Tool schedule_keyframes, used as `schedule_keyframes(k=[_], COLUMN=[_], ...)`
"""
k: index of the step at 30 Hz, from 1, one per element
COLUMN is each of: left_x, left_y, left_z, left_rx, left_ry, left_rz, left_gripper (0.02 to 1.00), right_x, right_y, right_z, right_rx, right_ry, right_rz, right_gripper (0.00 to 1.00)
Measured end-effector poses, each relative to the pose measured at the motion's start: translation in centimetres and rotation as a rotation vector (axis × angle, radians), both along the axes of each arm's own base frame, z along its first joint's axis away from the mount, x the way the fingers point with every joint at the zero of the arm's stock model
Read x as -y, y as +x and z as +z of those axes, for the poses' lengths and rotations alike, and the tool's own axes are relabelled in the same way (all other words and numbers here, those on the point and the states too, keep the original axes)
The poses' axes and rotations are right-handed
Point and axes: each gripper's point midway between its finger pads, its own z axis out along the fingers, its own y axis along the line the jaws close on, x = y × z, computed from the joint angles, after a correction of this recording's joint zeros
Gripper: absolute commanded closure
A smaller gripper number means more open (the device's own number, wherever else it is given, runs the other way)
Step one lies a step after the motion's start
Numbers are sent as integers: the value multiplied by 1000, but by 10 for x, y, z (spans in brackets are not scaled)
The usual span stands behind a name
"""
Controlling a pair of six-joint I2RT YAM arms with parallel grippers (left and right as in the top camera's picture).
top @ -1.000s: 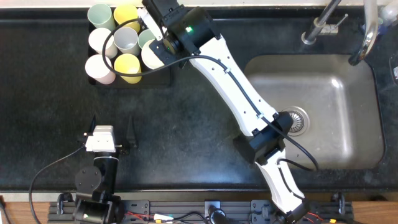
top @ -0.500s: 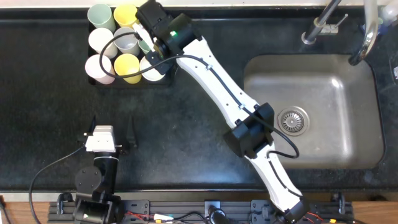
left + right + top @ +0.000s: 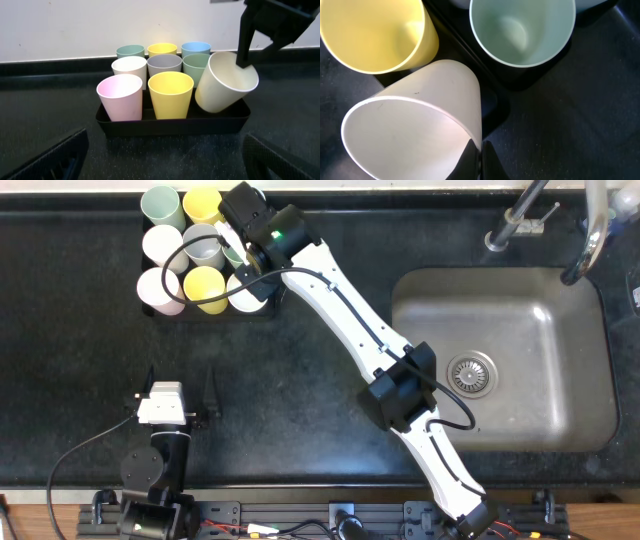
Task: Store Cups
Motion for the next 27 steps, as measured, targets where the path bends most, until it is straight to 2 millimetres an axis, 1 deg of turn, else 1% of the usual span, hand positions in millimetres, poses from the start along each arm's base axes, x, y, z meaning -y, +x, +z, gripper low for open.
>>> schedule_keyframes(k=[9, 16, 17, 18, 19, 20, 21, 22, 27], left_x=[0, 0, 0, 0, 0, 0, 0, 0, 0], left_y=[0, 0, 0, 0, 0, 0, 0, 0, 0], left_z=[0, 0, 0, 0, 0, 0, 0, 0, 0], left_rx=[0, 0, 0, 0, 0, 0, 0, 0, 0], left_ry=[0, 0, 0, 0, 0, 0, 0, 0, 0], left_rz=[0, 0, 0, 0, 0, 0, 0, 0, 0], left_gripper=[20, 20, 20, 20, 20, 20, 20, 20, 20], right_x=[1, 3, 3, 3, 3, 4, 5, 5, 8], right_y=[1, 4, 4, 4, 4, 4, 5, 5, 7], right_z=[-29, -30, -30, -30, -30, -30, -30, -30, -30], right_rx=[-40, -43, -42, -44, -43, -43, -44, -44, -44], right_ry=[-36, -34, -34, -34, -34, -35, -34, -35, -35], right_rz=[-2, -11, -12, -14, -12, -15, -18, -19, -22], right_gripper=[958, 958, 814, 636, 443, 229, 86, 3, 5])
